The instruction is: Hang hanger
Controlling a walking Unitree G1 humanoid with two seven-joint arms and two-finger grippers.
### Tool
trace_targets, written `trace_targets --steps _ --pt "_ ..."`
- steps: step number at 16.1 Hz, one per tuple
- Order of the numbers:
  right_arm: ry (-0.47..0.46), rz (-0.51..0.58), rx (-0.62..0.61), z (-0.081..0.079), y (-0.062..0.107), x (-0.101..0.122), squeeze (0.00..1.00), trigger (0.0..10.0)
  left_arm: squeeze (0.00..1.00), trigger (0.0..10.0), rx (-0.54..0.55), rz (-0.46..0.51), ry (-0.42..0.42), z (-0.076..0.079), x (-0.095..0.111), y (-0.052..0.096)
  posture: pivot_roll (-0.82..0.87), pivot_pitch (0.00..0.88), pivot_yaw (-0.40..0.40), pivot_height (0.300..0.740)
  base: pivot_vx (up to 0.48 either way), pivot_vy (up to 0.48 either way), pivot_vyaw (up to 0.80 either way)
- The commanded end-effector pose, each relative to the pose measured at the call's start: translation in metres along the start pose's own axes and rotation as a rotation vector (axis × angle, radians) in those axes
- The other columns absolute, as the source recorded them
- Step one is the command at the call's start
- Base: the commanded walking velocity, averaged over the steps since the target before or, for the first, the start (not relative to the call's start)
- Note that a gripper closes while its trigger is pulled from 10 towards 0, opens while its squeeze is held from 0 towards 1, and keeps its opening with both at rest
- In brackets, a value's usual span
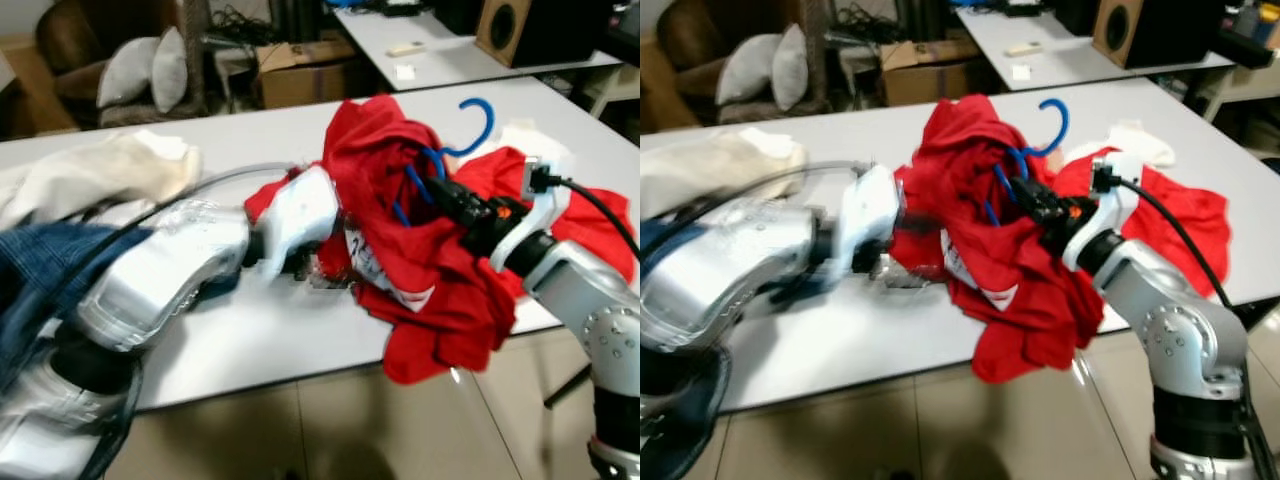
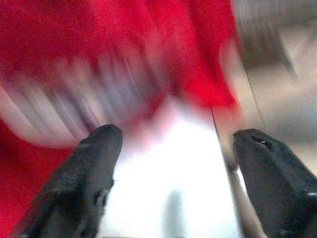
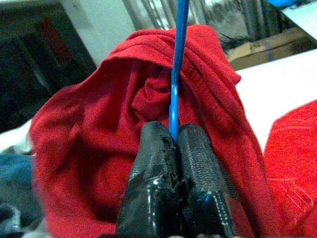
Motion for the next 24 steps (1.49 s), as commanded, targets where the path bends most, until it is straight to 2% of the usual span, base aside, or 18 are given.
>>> trace_targets --steps 1,4,5,6,7,9,10,11,12,13,15,18,19,20,21,22,23,24 --pt "0.010 0.108 0.057 -0.007 0.000 0.022 0.00 10.0 1.00 10.0 0.006 -0.083 0.038 0.000 -0.021 -0.003 -0.09 0.000 0.074 0.740 0.000 0.000 0.00" --pt "-0.046 0.198 0.193 -0.010 0.013 0.037 0.00 10.0 1.00 10.0 0.085 -0.145 0.175 -0.015 -0.067 0.010 -0.09 0.000 0.079 0.740 0.000 0.000 0.00" --pt "-0.029 0.170 0.243 -0.011 0.019 0.034 0.00 10.0 1.00 10.0 0.145 -0.112 0.209 -0.025 -0.071 0.019 -0.09 0.000 0.079 0.740 0.000 0.000 0.00" --pt "0.001 0.122 0.301 -0.013 0.026 0.028 0.00 10.0 1.00 10.0 0.266 0.034 0.204 -0.051 -0.053 0.033 -0.09 0.000 0.073 0.740 0.000 0.000 0.00" --pt "0.022 0.076 0.360 -0.016 0.034 0.021 0.00 10.0 1.00 10.0 0.425 0.295 0.231 -0.085 -0.016 0.056 -0.08 0.000 0.066 0.740 0.000 0.000 0.00" --pt "0.061 0.014 0.358 -0.011 0.039 0.013 0.00 10.0 1.00 10.0 0.511 0.535 0.283 -0.108 0.015 0.079 -0.08 0.000 0.066 0.740 0.000 0.000 0.00" --pt "0.089 -0.025 0.352 -0.008 0.040 0.008 0.00 10.0 1.00 10.0 0.500 0.622 0.278 -0.110 0.030 0.085 -0.09 0.000 0.067 0.740 0.000 0.000 0.00" --pt "0.094 -0.034 0.355 -0.008 0.041 0.007 0.00 10.0 1.00 10.0 0.491 0.649 0.276 -0.110 0.034 0.086 -0.09 0.000 0.067 0.740 0.000 0.000 0.00" --pt "0.101 -0.033 0.374 -0.009 0.044 0.009 0.00 10.0 1.00 10.0 0.407 0.706 0.286 -0.103 0.047 0.079 -0.09 0.000 0.072 0.740 0.000 0.000 0.00" --pt "0.108 -0.028 0.393 -0.011 0.046 0.011 0.00 10.0 1.00 10.0 0.353 0.690 0.268 -0.097 0.048 0.068 -0.09 0.000 0.076 0.740 0.000 0.000 0.00" --pt "0.117 -0.034 0.432 -0.015 0.053 0.012 0.00 10.0 1.00 10.0 0.388 0.668 0.320 -0.106 0.037 0.061 -0.11 0.000 0.087 0.740 0.000 0.000 0.00" --pt "0.111 -0.049 0.463 -0.020 0.058 0.009 0.00 10.0 1.00 10.0 0.354 0.708 0.416 -0.107 0.030 0.058 -0.11 0.000 0.093 0.740 0.000 0.000 0.00" --pt "0.113 -0.054 0.463 -0.019 0.059 0.008 0.00 10.0 0.80 10.0 0.324 0.717 0.449 -0.104 0.028 0.055 -0.11 0.000 0.093 0.740 0.000 0.000 0.00" --pt "0.111 -0.054 0.466 -0.020 0.060 0.008 0.00 10.0 0.39 10.0 0.297 0.754 0.489 -0.102 0.029 0.053 -0.11 0.000 0.094 0.740 0.000 0.000 0.00" --pt "0.111 -0.053 0.470 -0.020 0.060 0.008 0.00 10.0 0.25 10.0 0.286 0.772 0.504 -0.101 0.030 0.051 -0.11 0.000 0.091 0.740 0.000 0.000 0.00" --pt "0.110 -0.053 0.472 -0.020 0.060 0.008 0.00 10.0 0.00 6.4 0.278 0.779 0.507 -0.101 0.031 0.050 -0.11 0.000 0.091 0.740 0.000 0.000 0.00" --pt "0.109 -0.053 0.474 -0.020 0.060 0.007 0.00 10.0 0.00 0.0 0.255 0.811 0.521 -0.099 0.034 0.050 -0.11 0.000 0.089 0.740 0.000 0.000 0.00" --pt "0.109 -0.054 0.475 -0.020 0.060 0.007 0.00 10.0 0.00 0.0 0.243 0.824 0.527 -0.098 0.035 0.050 -0.11 0.000 0.089 0.740 0.000 0.000 0.00"
Point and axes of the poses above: a point about 5 cm out from each wrist's last joint towards the gripper, its own y axis pointing back from the gripper into the wrist, its own x axis along the axis of the wrist's last joint, z = x × y, the point moved 5 cm from there along -y, pointing out of the wrist towards the gripper, and after that the axes turned 9 degrees about y, right-handed, at the moved point
